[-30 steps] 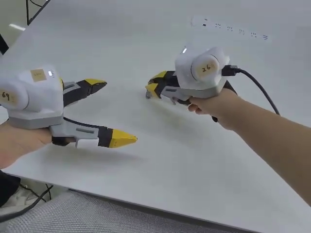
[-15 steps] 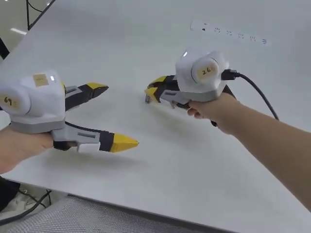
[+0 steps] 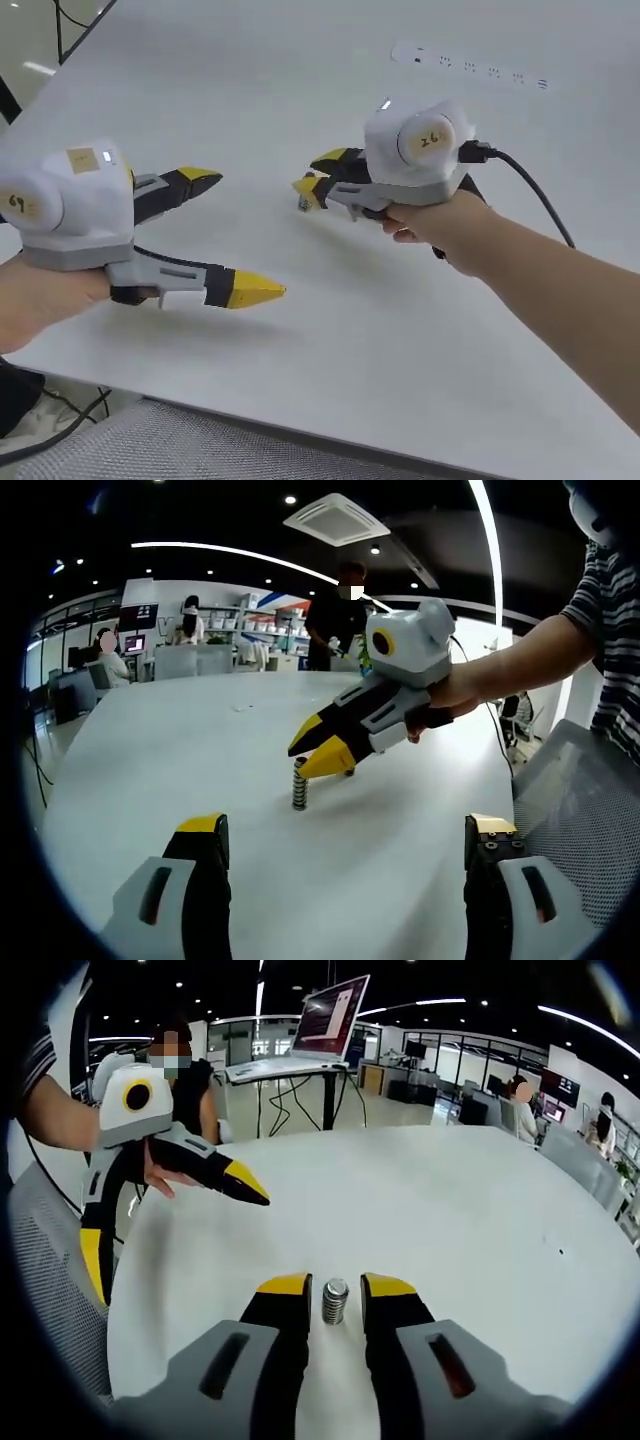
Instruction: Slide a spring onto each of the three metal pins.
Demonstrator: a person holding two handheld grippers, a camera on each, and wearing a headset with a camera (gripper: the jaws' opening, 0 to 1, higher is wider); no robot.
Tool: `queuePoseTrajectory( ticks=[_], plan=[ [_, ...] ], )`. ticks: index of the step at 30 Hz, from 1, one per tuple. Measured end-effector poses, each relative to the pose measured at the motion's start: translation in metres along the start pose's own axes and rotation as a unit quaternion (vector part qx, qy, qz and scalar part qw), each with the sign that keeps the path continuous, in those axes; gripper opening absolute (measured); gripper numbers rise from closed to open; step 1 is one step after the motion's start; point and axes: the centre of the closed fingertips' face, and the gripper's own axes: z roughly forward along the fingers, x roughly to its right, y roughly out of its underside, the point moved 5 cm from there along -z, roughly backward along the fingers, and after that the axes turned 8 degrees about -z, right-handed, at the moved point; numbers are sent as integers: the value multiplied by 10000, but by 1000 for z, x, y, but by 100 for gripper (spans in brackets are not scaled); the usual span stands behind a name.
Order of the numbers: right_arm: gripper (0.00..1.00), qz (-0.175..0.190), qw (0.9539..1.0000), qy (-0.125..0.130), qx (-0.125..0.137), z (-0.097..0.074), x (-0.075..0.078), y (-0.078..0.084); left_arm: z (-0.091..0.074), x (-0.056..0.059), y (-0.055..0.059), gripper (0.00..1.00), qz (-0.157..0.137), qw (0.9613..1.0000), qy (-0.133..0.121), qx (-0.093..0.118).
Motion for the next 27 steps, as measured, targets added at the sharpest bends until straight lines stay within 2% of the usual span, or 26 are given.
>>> queuePoseTrajectory(
  ticks=[4, 10, 14, 16, 21, 25, 27],
  plan=[
    [25, 51, 9999, -23, 95, -6, -1, -2, 0, 0, -3, 97, -1, 10000, 10, 24],
    [32, 206, 9993, 140, 294, -24, 0, -10, 3, 1, -10, 97, 35, 10000, 25, 47],
    [37, 347, 9982, 225, 428, -36, -5, -11, 6, 2, -12, 97, 28, 10000, 67, 55],
    [39, 464, 9972, 291, 502, -38, 3, -10, 8, 4, -14, 97, 34, 9999, 88, 57],
    [45, 588, 9950, 420, 690, -54, -5, -13, 11, 8, -17, 97, 73, 9999, 137, 38],
    [53, 571, 9948, 424, 728, -64, -12, -11, 12, 9, -19, 97, 77, 9998, 148, 66],
    [55, 552, 9944, 513, 739, -71, -11, -9, 13, 10, -21, 97, 74, 9998, 161, 92]
  ],
)
